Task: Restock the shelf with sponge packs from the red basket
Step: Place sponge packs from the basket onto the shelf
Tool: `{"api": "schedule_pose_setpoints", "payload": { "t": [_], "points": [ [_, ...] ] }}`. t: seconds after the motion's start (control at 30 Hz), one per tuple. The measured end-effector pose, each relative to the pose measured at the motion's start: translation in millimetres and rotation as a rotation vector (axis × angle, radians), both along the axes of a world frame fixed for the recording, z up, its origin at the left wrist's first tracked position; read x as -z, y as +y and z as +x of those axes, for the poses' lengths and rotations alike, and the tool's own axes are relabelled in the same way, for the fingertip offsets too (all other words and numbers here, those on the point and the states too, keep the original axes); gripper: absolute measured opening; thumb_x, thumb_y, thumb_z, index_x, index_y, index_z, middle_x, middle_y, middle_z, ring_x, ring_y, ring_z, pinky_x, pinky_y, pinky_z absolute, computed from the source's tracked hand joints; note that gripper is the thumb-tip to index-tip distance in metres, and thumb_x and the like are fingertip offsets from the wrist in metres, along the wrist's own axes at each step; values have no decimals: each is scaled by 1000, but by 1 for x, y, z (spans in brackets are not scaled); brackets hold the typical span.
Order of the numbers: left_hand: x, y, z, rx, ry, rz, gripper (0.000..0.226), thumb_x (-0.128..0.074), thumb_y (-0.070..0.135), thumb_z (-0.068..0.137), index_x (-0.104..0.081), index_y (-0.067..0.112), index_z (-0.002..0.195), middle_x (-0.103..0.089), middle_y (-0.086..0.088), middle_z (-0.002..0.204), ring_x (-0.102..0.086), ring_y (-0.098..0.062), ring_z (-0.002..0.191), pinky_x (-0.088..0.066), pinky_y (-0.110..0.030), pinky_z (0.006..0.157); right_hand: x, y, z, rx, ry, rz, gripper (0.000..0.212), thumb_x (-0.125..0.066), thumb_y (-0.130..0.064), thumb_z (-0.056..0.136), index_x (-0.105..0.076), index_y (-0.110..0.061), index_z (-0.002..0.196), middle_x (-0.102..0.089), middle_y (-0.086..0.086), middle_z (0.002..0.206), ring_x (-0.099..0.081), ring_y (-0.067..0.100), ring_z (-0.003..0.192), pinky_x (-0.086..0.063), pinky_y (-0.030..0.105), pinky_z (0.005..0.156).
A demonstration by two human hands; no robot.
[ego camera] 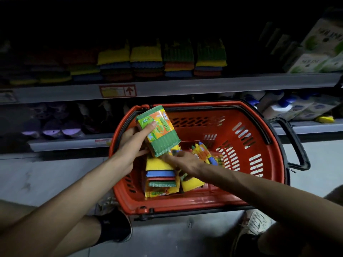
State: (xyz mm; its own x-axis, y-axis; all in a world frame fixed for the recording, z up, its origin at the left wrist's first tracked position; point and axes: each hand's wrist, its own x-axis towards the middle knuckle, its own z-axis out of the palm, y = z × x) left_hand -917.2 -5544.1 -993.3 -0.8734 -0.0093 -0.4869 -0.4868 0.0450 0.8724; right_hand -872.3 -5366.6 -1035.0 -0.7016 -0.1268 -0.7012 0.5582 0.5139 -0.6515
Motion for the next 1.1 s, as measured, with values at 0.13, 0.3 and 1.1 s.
{"api": "schedule_pose_setpoints", "payload": {
  "t": [0.13,0.3,1.1],
  "points": [
    [-3,-7,-3,-1,0,-7,40,-77,54,83,-71,30,115,-77,12,109,-70,-9,108,-59,-36,81,-2,-12,2,155,-154,-167,68,-72,-54,88,-47,-13,135,-64,6,110,-67,25,100,-59,38,80],
    [-10,-9,-3,-14,-7,4,38,-77,54,83,-71,30,112,-77,15,106,-68,-5,106,-57,-36,84,-7,9,-2,295,-231,-219,49,-69,-48,89,-57,-17,125,-65,12,119,-67,27,100,-57,35,81],
    [-61,37,7,1321,358,-344,72,-88,61,59,-64,46,125,0,35,162,-9,3,152,-20,-34,125,-123,128,2,442,-64,-171,54,-71,-53,87,-69,-7,114,-77,18,106,-76,31,91,-61,45,89]
  ]
}}
